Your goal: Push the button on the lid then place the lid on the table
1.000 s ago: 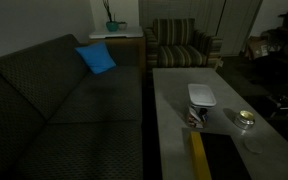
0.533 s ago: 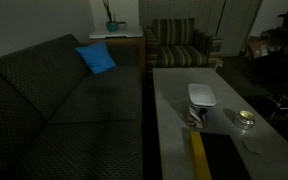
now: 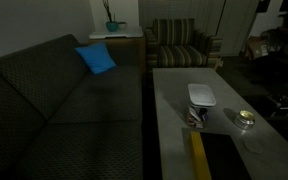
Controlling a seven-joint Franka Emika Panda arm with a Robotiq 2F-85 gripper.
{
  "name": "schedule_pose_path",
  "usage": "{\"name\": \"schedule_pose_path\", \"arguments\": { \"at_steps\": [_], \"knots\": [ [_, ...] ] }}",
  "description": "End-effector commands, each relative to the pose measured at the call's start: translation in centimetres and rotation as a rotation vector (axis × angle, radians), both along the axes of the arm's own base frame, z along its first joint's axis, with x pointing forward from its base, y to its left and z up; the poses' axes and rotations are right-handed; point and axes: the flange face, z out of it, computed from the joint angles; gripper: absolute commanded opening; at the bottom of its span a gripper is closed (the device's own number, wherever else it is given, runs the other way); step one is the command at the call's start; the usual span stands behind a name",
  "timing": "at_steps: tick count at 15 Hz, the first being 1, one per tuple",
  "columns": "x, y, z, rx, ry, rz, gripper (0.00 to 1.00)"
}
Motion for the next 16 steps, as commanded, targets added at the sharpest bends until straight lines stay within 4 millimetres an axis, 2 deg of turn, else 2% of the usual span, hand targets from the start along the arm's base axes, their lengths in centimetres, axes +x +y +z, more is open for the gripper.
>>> {"name": "schedule_pose_path", "arguments": {
  "at_steps": [1, 5, 9, 10, 12, 16],
  "knots": [
    [4.4, 0.4, -4.2, 0.057, 0.007, 0.035, 1.00],
    [7.9, 1.4, -7.3, 0.074, 0.036, 0.049, 1.00],
    [10.1, 2.4, -9.9, 0.080, 0.091, 0.054, 1.00],
    [8.6, 2.3, -9.0, 0.057, 0.056, 0.042, 1.00],
    [9.0, 2.5, -9.8, 0.058, 0.061, 0.042, 1.00],
    [9.0, 2.5, -9.5, 0.051, 0.034, 0.053, 1.00]
  ]
}}
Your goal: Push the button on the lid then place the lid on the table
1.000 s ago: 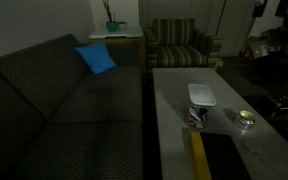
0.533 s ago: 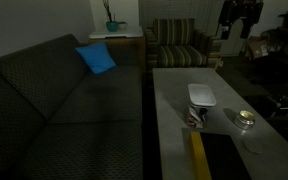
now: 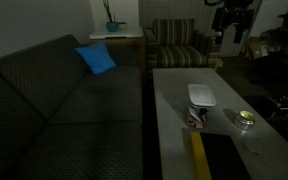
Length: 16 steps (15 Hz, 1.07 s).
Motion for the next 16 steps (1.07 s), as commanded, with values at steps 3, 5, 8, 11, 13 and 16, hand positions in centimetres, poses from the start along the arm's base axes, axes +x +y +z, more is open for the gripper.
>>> {"name": "schedule_pose_path", "arguments": {
  "at_steps": [3, 5, 8, 11, 13, 16],
  "knots": [
    [0.5, 1.0, -2.1, -0.030, 0.030, -0.084, 1.00],
    [-0.1, 1.8, -4.2, -0.082, 0.138, -0.160, 1.00],
    [-0.3, 3.1, -6.8, -0.059, 0.244, -0.206, 1.00],
    [-0.1, 3.6, -8.4, -0.025, 0.307, -0.166, 1.00],
    [0.5, 3.7, -9.5, -0.024, 0.295, -0.095, 1.00],
    [2.5, 3.2, -11.6, -0.003, 0.191, 0.003, 1.00]
  ]
}}
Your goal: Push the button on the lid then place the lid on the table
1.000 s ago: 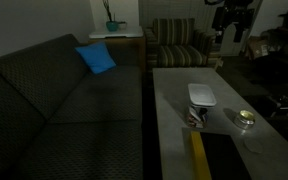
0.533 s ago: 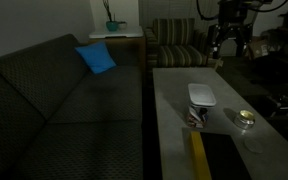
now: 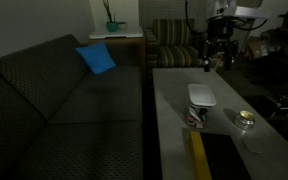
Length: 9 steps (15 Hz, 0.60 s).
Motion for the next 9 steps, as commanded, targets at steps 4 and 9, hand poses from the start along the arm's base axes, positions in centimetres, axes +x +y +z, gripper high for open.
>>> {"name": "schedule_pose_path", "arguments": {
  "at_steps": [4, 9],
  "knots": [
    [3.0, -0.9, -5.3, 0.057, -0.142, 0.160, 1.00],
    [3.1, -1.3, -8.3, 0.057, -0.153, 0.237, 1.00]
  ]
}}
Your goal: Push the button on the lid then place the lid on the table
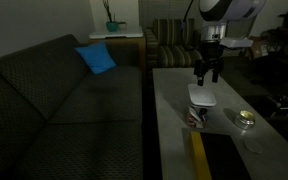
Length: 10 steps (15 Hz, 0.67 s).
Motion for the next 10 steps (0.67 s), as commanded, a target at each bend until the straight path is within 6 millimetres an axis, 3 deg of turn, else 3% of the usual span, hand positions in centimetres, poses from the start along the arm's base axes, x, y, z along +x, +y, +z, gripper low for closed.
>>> {"name": "schedule_pose_path", "arguments": {
  "at_steps": [1, 2, 10],
  "knots": [
    [0.69, -0.35, -1.20, 0.001, -0.024, 0.036, 0.75],
    [0.79, -0.37, -1.36, 0.003, -0.028, 0.033, 0.74],
    [1.34, -0.71, -1.22, 0.011, -0.073, -0.003, 0.18]
  ]
}}
